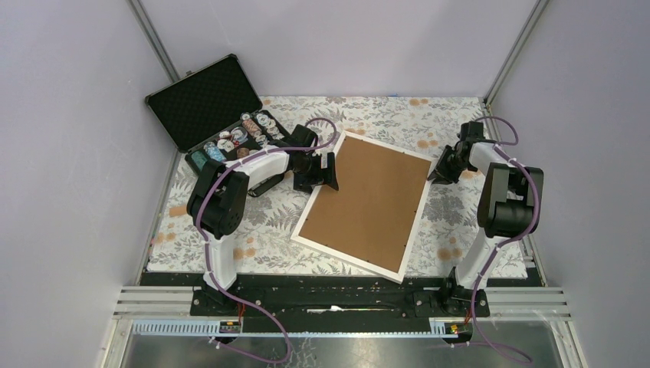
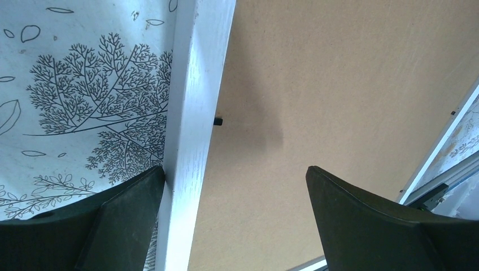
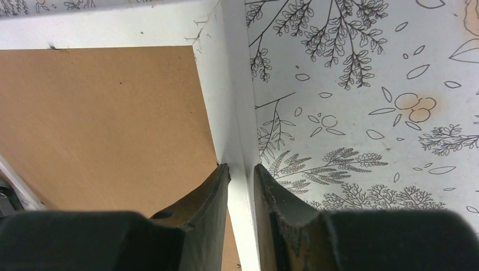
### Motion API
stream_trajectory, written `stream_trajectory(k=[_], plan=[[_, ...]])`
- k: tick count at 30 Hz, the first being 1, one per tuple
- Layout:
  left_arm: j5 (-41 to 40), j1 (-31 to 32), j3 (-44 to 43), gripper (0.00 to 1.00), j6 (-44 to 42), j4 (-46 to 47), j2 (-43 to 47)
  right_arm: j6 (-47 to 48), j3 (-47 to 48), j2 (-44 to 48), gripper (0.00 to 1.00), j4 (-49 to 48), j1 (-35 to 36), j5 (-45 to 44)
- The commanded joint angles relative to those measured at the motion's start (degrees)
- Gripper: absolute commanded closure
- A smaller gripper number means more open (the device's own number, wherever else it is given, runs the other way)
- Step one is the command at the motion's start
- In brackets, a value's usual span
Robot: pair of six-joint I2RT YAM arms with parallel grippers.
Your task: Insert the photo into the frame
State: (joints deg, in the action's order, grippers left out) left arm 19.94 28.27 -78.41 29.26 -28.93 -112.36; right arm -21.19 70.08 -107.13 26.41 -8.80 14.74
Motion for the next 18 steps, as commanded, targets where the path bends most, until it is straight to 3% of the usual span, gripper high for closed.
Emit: stream_trajectory(k=[1,10,14,18], plan=[[3.2,0.4,-1.5,0.01,1.2,3.6,0.2,1.6,1.0,-1.6,0.69,-0.1,0.3,-0.3],[3.3,0.4,-1.4,0.01,1.2,4.0,-0.1,5.7,6.3,-8.9,0.66,3.7,0.5,3.0],[4.6,0.4,-1.4,0.01,1.3,4.1,-0.5,7.4,6.5,-9.9,0.60,4.2,1.3,2.6],[2.5,0.3,-2.0,0.02,0.0,3.6,0.0,7.8,7.1,-10.0,0.59,5.0,1.3,2.3]])
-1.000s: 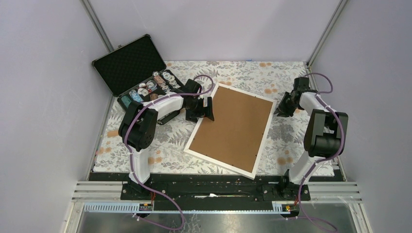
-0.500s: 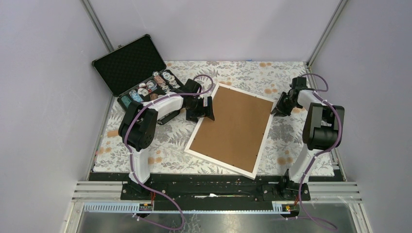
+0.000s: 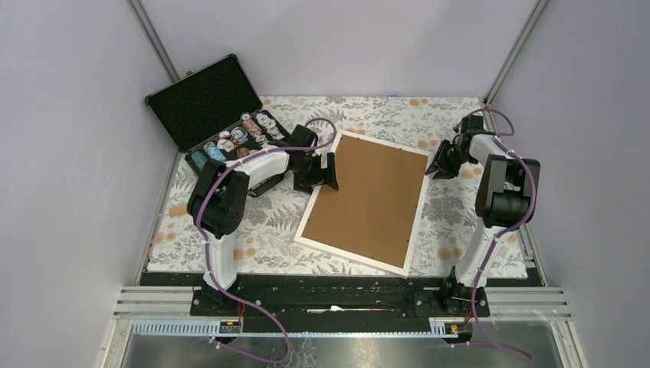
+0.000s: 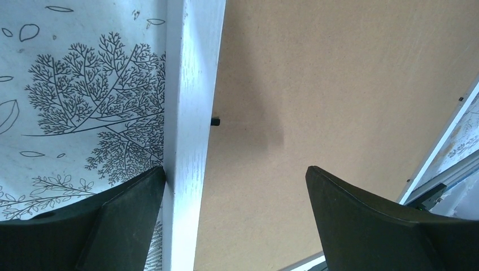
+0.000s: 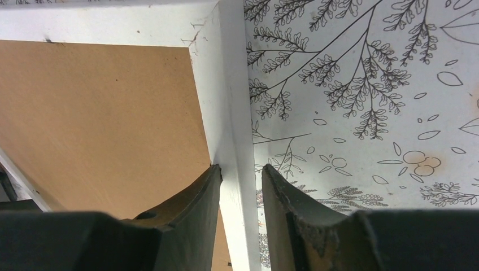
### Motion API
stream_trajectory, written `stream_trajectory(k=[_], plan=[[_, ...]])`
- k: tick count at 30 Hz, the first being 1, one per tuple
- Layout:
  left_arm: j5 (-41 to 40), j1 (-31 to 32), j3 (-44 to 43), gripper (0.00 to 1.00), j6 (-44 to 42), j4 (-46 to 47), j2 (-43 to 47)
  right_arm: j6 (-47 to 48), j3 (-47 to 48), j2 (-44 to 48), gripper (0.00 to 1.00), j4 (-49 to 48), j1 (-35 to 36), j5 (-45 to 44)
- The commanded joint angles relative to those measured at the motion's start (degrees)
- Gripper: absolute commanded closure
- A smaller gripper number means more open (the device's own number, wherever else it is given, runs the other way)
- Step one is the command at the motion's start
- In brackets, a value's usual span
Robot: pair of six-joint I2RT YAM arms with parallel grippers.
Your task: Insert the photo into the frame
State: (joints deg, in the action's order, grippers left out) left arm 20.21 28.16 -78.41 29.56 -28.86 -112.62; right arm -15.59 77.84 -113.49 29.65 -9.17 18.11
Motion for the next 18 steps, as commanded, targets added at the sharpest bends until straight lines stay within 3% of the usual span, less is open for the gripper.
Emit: stream_trajectory(k=[1,10,18], plan=[[1.4,0.3,-1.9,0.03,-0.7,3.7,0.8,2.0,-0.8,-3.1,0.59,1.4,1.7,-1.0],[-6.6,-2.2,-9.8,0.17,-2.7,-1.0,-3.8,0.3,0.6,-1.9,0.60,0.5,0.7,0.8],[-10.9,-2.1,-11.2,0.37,-4.6,1.4,-7.8,0.9,1.9,-1.8,0.60,0.5,0.6,2.1]])
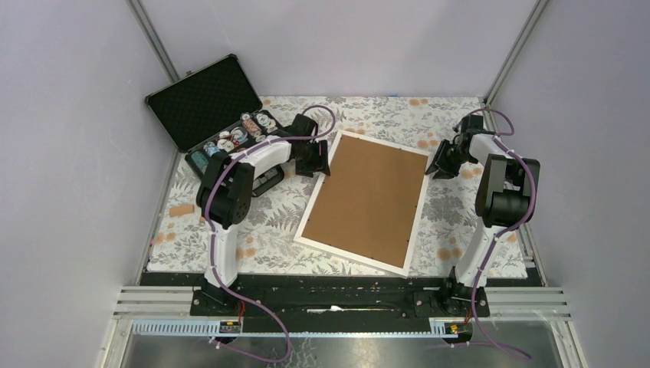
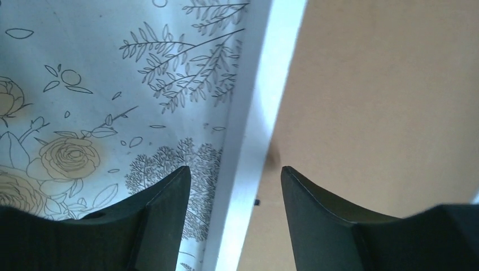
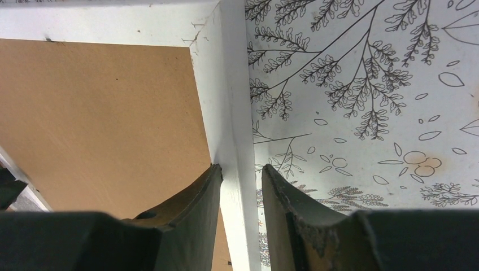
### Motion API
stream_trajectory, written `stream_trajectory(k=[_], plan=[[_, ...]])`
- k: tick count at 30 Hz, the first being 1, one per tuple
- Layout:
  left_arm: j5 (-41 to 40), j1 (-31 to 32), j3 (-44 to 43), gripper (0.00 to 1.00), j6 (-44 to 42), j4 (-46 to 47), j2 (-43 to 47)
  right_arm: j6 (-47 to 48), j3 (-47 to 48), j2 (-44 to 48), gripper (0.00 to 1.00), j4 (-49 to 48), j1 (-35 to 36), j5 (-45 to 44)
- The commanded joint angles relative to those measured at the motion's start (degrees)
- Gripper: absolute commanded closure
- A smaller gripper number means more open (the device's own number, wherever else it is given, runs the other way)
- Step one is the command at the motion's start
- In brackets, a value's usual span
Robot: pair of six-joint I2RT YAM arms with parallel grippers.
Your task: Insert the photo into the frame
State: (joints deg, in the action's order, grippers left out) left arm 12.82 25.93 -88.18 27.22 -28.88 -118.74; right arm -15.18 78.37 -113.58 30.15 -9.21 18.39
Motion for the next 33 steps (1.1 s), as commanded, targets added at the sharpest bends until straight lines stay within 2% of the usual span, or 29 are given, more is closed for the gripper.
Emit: stream_trajectory(k=[1,4,9,15,25,33], plan=[[-3.6,0.2,-0.9,0.40,-2.6,2.1,-1.9,0.6,1.3,-1.7,0.60,-0.1,0.7,1.9],[-3.4,0.6,0.1,0.53,-3.9,4.3,-2.6,0.8,1.3,-1.9,0.60,-0.2,0.7,1.5],[-7.8,1.0,1.7,0.79,-6.3,4.5,-3.5,0.8,2.4,-2.9,0.60,0.1,0.6,0.8],[-10.6,1.1,-0.5,1.00,-7.8,2.8,-5.8,0.9,4.2,-3.8,0.59,1.1,0.6,-0.1],[-14.5,2.2,-0.6,1.00,-9.9,2.7,-6.7,-0.6,5.6,-5.6,0.58,0.6,-0.5,2.6],[-17.5,3.9,-0.4,1.00,-11.3,2.7,-6.0,-0.6,6.3,-5.3,0.56,0.8,-0.8,-0.5]])
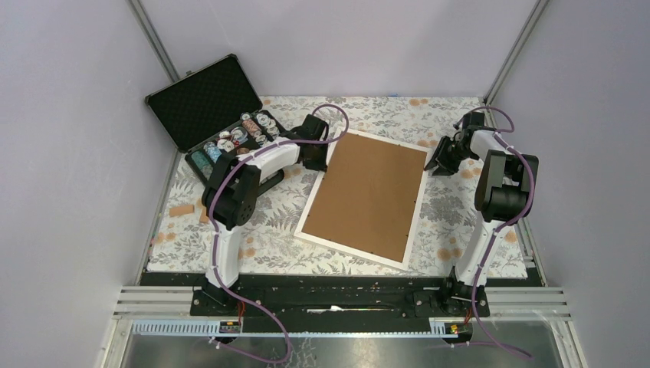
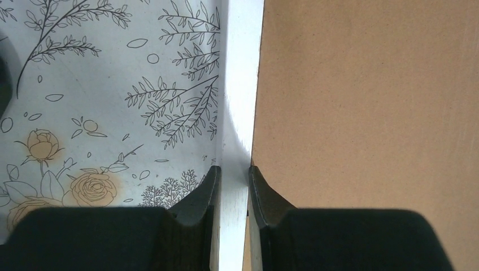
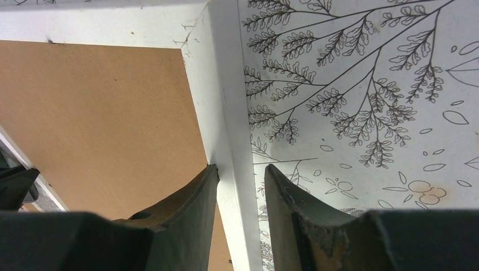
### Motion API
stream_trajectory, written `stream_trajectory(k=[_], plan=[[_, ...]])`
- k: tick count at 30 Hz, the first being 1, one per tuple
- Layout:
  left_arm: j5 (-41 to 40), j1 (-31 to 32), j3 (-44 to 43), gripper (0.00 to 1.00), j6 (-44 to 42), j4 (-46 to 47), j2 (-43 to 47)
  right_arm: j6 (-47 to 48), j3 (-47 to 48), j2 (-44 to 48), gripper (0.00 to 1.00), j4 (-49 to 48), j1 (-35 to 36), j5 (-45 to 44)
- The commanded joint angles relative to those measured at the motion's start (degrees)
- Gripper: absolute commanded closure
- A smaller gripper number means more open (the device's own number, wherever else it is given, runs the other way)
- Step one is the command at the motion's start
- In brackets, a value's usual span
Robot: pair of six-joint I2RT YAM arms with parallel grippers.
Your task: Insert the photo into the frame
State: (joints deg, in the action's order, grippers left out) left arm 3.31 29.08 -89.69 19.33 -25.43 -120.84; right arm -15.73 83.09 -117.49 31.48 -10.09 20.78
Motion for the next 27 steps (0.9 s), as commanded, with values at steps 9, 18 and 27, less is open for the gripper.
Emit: stream_trajectory(k=[9,18,27], plan=[[-7.9,1.9,1.8,1.00,-4.8,0.8,-2.8,1.3,4.0,-3.5,0.55,0.6,1.3,-3.8],[-7.6,2.0,1.9,1.00,-5.1,1.3,-2.3,0.6,2.7,-4.6,0.56,0.8,5.6,-0.7],[-9.6,1.9,0.8,1.00,-4.1,-0.8,-3.1,-2.6,1.9,3.2,0.58,-1.3,-1.9,5.6]])
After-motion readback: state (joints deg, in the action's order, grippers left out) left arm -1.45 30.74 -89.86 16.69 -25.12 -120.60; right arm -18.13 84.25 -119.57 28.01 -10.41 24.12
